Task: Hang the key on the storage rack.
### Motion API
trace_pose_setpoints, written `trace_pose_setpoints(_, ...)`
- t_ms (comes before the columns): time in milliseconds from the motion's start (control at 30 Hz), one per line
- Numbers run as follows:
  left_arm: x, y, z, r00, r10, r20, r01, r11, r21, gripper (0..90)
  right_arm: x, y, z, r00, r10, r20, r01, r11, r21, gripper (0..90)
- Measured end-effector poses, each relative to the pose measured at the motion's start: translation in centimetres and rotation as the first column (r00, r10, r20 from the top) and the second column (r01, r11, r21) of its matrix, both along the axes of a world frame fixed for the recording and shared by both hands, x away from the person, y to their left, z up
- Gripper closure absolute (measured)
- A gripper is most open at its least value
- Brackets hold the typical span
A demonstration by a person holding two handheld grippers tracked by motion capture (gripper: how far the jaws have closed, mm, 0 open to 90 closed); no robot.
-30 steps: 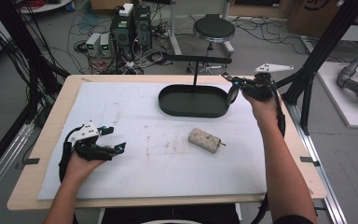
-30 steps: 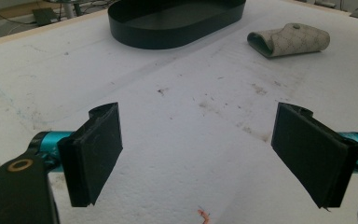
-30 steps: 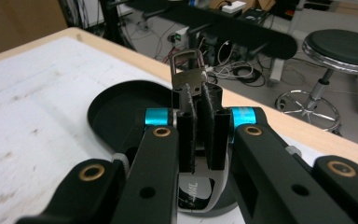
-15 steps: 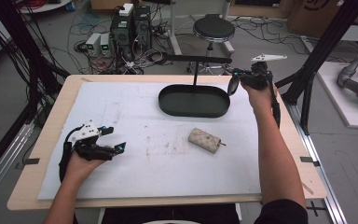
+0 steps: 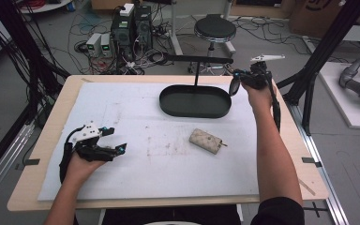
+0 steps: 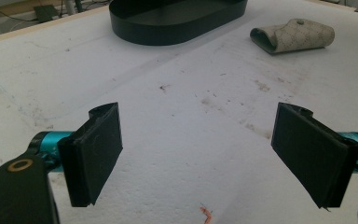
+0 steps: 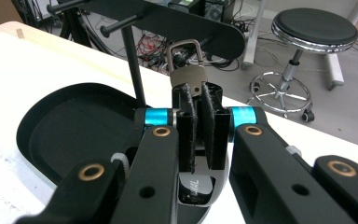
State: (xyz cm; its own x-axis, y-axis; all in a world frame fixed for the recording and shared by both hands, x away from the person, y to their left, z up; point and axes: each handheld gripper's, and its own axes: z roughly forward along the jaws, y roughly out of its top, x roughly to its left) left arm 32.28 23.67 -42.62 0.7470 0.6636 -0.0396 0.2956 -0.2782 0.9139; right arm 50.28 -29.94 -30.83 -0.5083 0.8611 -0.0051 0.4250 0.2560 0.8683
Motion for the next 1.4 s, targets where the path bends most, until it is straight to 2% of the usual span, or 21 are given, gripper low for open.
trace_pose_setpoints(200, 0.0, 0.0, 0.0, 1.0000, 0.000, -0.001, 0.000, 1.0000, 0.003, 16.2, 0.4, 0.4, -0.4, 1.0000, -0.010, 0.002, 0.010, 1.000, -0.014, 85.7)
trace_pose_setpoints(467, -0.1, 0.0, -0.1, 1.0000, 0.003, -0.003, -0.003, 1.0000, 0.003, 16.2, 0.9, 0.3, -0.8, 0.9996, -0.029, -0.002, 0.029, 1.000, -0.006, 84.5)
trace_pose_setpoints(533, 0.0, 0.0, -0.1, 1.0000, 0.003, -0.004, -0.003, 1.0000, 0.001, 16.2, 1.0, 0.3, -1.0, 0.9992, -0.039, -0.004, 0.039, 0.999, -0.006, 79.3)
trace_pose_setpoints(600, 0.0, 0.0, -0.1, 1.0000, 0.001, -0.004, -0.001, 1.0000, 0.000, 16.2, 0.9, 0.3, -0.9, 0.9985, -0.055, 0.002, 0.055, 0.998, -0.001, 69.3)
trace_pose_setpoints(767, 0.0, 0.0, -0.1, 1.0000, -0.001, -0.003, 0.001, 1.0000, 0.000, 16.2, 0.5, 0.2, -0.5, 0.9990, -0.043, 0.012, 0.043, 0.999, -0.002, 64.4)
trace_pose_setpoints(933, -0.1, 0.0, 0.0, 1.0000, 0.002, 0.002, -0.002, 1.0000, -0.001, 16.2, -0.7, 0.4, 0.3, 1.0000, -0.007, -0.004, 0.007, 1.000, -0.021, 52.7)
trace_pose_setpoints(967, -0.1, 0.0, 0.0, 1.0000, 0.006, 0.006, -0.006, 1.0000, 0.003, 16.2, -0.7, 0.4, 0.3, 1.0000, -0.007, -0.004, 0.007, 1.000, -0.021, 52.7)
trace_pose_setpoints(1000, -0.1, -0.1, 0.1, 0.9999, 0.007, 0.008, -0.007, 0.9999, 0.009, 16.2, -1.2, 0.6, 0.5, 0.9999, 0.009, -0.007, -0.009, 0.999, -0.042, 48.9)
trace_pose_setpoints(1167, -0.1, -0.3, 0.1, 0.9999, 0.012, 0.010, -0.012, 0.9995, 0.028, 16.2, -2.4, 1.1, 1.2, 0.9989, 0.045, -0.007, -0.046, 0.997, -0.062, 44.0)
trace_pose_setpoints(1200, -0.1, -0.3, 0.1, 0.9999, 0.009, 0.011, -0.010, 0.9995, 0.031, 16.2, -3.2, 1.1, 1.2, 0.9977, 0.061, 0.031, -0.059, 0.996, -0.062, 43.1)
trace_pose_setpoints(1267, -0.2, -0.3, 0.2, 0.9998, 0.012, 0.014, -0.013, 0.9995, 0.028, 16.2, -3.7, 1.1, 1.0, 0.9968, 0.064, 0.048, -0.061, 0.996, -0.061, 42.3)
trace_pose_setpoints(1300, -0.1, -0.3, 0.2, 0.9998, 0.012, 0.015, -0.013, 0.9995, 0.029, 16.2, -4.4, 0.8, 0.5, 0.9965, 0.074, 0.038, -0.072, 0.996, -0.056, 40.4)
trace_pose_setpoints(1333, -0.1, -0.3, 0.3, 0.9998, 0.011, 0.015, -0.011, 0.9996, 0.027, 16.2, -4.6, 0.7, 0.4, 0.9970, 0.078, 0.003, -0.077, 0.995, -0.064, 37.5)
trace_pose_setpoints(1367, -0.1, -0.3, 0.3, 0.9998, 0.011, 0.015, -0.011, 0.9996, 0.027, 16.2, -4.6, 0.7, 0.4, 0.9970, 0.078, 0.003, -0.077, 0.995, -0.064, 37.5)
trace_pose_setpoints(1400, -0.1, -0.3, 0.3, 0.9998, 0.011, 0.015, -0.011, 0.9995, 0.029, 16.2, -5.1, 0.5, 0.1, 0.9958, 0.086, -0.031, -0.088, 0.994, -0.072, 36.4)
